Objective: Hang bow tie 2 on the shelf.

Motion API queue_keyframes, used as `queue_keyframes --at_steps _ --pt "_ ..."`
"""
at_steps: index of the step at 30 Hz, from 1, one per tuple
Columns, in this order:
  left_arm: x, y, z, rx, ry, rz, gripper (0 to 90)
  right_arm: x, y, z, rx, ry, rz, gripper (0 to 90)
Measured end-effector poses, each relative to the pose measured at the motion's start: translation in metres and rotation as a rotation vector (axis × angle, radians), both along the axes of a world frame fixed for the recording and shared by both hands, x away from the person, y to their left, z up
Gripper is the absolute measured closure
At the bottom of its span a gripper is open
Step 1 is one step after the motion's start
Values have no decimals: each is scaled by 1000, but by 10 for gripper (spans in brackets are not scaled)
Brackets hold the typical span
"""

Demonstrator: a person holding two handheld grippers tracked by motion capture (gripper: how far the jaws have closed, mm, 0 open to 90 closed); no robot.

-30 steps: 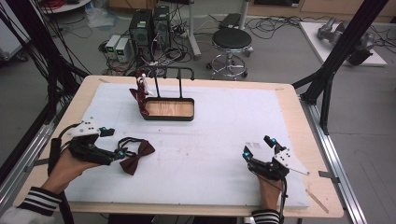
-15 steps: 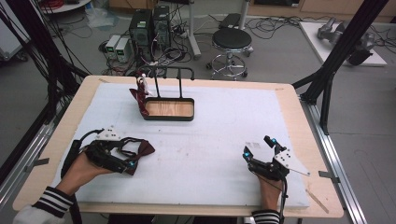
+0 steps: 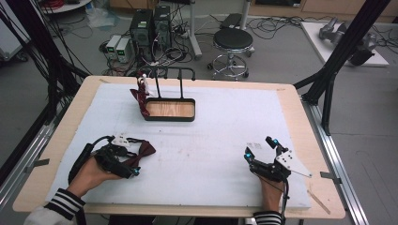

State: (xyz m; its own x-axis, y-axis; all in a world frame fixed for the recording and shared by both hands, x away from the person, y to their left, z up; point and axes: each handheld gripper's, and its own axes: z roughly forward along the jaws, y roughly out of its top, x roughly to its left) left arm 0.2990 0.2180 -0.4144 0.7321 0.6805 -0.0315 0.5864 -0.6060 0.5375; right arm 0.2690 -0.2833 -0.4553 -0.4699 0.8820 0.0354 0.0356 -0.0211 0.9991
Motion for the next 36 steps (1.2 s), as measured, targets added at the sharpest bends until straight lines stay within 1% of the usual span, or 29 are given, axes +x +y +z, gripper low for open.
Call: queue_keyframes --at_steps 1,2,6,9,10,14,18,21,22,23,24,25,27,28,31,33,36 --pt "0 0 0 0 0 0 206 0 0 0 0 0 0 109" --pt "0 -1 -1 4 8 -4 206 0 0 0 -2 -5 -1 109" --pt "-1 -3 -3 22 18 -2 215 0 0 0 -2 -9 1 109" --pt "-1 -5 -3 32 26 -3 247 0 0 0 -2 -8 1 109" --pt "-1 -5 -3 39 35 2 253 0 0 0 -2 -8 2 109" --pt "1 -6 -3 34 48 4 295 0 -1 0 -2 -11 3 109" --pt "3 -5 -2 26 59 1 357 0 0 0 -2 -9 2 109" --pt "3 -4 -2 31 67 -3 419 0 -1 0 -4 -12 2 108" --pt "4 -4 -2 28 77 -17 448 0 0 0 0 -9 1 109" --pt "4 -4 -2 28 77 -17 501 0 -1 0 -1 -9 0 109" --pt "4 -3 -1 13 84 -38 557 0 -1 0 -1 -9 0 109" --pt "4 -3 -1 13 84 -38 605 0 -1 0 -1 -9 0 109" --pt "4 -3 0 18 90 -45 676 0 0 0 -2 -9 0 109" --pt "4 -3 -1 6 102 -47 719 0 -1 0 -4 -12 1 109" --pt "4 -4 -1 11 93 -51 747 0 0 0 -1 -8 -2 109" --pt "3 -4 0 13 78 -49 749 0 0 0 -2 -10 0 109" --pt "2 -3 3 -7 58 -55 762 0 0 0 -3 -9 0 109"
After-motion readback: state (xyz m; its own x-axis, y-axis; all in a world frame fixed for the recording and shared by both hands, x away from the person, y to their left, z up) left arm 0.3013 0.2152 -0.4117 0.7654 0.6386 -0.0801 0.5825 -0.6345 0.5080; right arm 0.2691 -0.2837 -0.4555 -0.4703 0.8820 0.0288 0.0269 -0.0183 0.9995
